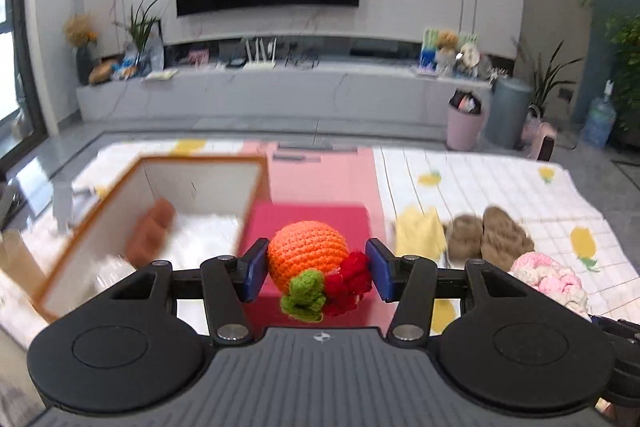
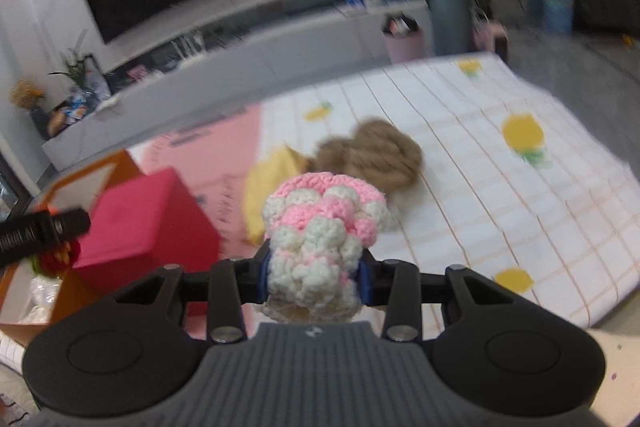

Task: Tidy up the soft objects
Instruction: 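Carry the crocheted fruit and hat with both tools over the orange box, then open the left tool to drop the crocheted fruit into the box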

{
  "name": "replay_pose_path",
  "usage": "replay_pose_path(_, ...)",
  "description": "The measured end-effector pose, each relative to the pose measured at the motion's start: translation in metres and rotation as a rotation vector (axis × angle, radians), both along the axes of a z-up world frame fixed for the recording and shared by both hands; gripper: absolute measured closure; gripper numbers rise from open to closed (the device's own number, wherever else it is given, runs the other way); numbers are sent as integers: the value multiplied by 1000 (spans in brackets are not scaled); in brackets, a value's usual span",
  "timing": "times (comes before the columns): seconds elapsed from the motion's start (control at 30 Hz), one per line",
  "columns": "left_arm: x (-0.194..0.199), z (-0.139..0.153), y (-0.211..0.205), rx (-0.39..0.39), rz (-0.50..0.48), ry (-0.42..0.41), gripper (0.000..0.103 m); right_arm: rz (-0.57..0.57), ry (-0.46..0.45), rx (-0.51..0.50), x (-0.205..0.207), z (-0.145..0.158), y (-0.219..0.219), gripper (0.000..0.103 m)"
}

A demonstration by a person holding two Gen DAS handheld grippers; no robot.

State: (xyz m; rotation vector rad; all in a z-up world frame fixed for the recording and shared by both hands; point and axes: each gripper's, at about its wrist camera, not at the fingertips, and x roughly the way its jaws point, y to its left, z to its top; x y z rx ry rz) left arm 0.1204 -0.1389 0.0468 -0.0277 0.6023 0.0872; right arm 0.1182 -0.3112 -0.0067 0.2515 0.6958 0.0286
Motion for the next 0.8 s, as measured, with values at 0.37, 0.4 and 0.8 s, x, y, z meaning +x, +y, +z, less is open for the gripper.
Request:
replay_pose_path(0.37, 20, 4, 119, -93, -221, 87, 43, 234, -185, -35, -20, 58, 120, 64)
replay_pose_path(0.4, 21, -4, 132, -116, -243, 99, 43, 247, -191, -45, -20, 60, 130, 63)
replay_pose_path(0.8, 74, -84, 194, -256, -160, 354, 44, 319, -167, -7, 7, 31, 197, 63)
